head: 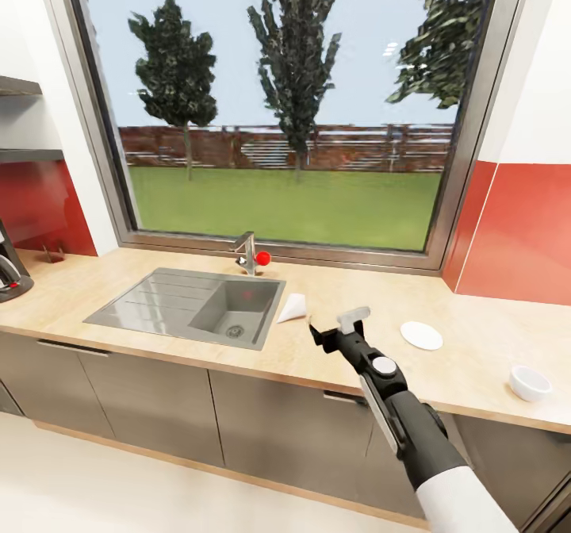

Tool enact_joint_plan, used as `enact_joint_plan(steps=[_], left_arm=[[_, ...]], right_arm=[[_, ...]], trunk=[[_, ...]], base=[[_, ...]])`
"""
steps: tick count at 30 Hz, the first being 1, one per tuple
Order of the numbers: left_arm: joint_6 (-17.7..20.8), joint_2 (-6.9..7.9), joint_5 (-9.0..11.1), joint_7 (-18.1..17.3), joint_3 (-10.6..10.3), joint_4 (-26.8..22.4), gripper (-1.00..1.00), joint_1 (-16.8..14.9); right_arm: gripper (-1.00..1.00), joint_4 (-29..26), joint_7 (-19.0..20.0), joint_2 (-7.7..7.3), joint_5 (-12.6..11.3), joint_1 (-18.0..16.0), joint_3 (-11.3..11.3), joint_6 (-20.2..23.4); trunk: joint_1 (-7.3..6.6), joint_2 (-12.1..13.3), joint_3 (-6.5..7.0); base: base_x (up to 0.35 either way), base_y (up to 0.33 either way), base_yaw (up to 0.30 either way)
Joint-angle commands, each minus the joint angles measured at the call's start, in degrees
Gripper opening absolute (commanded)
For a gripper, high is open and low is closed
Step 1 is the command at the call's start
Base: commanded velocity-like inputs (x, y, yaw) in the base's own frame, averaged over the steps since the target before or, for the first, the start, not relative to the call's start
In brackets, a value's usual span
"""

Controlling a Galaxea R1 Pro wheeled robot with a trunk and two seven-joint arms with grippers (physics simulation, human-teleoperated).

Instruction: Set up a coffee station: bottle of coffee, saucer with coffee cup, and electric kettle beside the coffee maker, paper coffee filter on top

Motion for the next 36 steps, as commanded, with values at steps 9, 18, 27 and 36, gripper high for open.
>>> enact_joint_plan(steps=[9, 18, 27, 36], left_arm=[[0.05, -0.16, 0.19, 0.15, 0.20, -0.03, 1.00, 0.00], [0.12, -0.13, 0.29, 0.60, 0.25, -0.01, 1.00, 0.00], [0.21, 0.02, 0.46, 0.69, 0.08, 0.06, 1.00, 0.00], [0.57, 0.02, 0.47, 0.71, 0.16, 0.52, 1.00, 0.00]], right_arm=[[1.00, 0.20, 2.06, -2.23, 0.25, -0.39, -3.23, 0.25], [1.00, -0.32, 2.09, -2.21, 0.25, -0.38, -3.57, 0.25], [1.00, 0.16, 2.09, -2.20, 0.25, -0.40, -3.34, 0.25], [1.00, 1.37, 2.32, -2.14, 0.30, -0.40, -3.19, 0.32]], trunk=[[0.03, -0.09, -0.08], [0.03, -0.09, -0.08], [0.03, -0.09, -0.08], [0.03, -0.09, -0.08]], base=[[0.246, -0.064, 0.000], [0.277, -0.222, 0.000], [0.202, -0.103, 0.000], [0.125, -0.002, 0.000]])
